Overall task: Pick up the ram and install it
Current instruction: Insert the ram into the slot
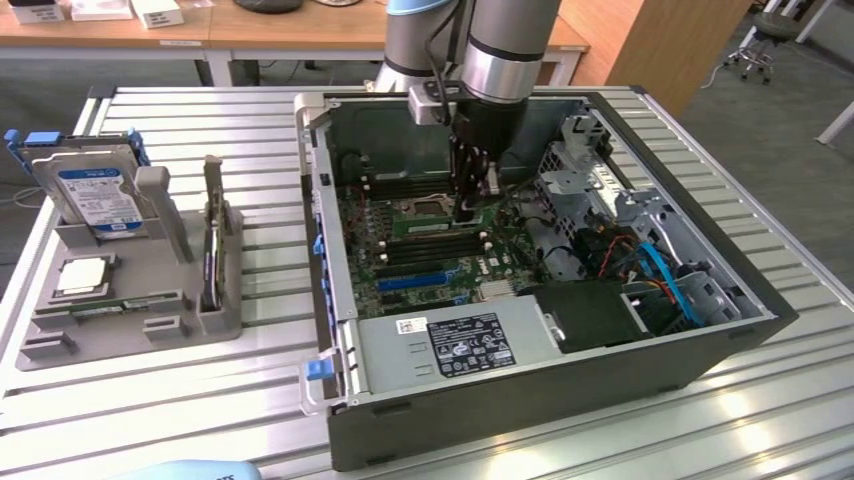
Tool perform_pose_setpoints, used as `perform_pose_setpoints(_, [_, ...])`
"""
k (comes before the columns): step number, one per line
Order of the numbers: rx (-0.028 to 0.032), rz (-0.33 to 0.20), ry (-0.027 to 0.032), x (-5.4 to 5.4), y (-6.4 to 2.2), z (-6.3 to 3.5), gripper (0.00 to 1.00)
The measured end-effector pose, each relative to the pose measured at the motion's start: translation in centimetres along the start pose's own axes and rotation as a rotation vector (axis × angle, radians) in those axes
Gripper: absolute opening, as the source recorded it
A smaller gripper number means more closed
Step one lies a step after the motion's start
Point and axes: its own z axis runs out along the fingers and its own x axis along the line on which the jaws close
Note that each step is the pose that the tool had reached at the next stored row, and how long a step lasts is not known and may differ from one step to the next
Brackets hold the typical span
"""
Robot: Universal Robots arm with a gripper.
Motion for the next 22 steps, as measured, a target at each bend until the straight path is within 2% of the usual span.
perform_pose_setpoints(17, [-0.0002, 0.001, -0.0002, 0.17, 0.0, 0.34, 0.12])
perform_pose_setpoints(22, [0.0003, 0.001, -0.0065, 0.24, 0.0, 0.35, 0.12])
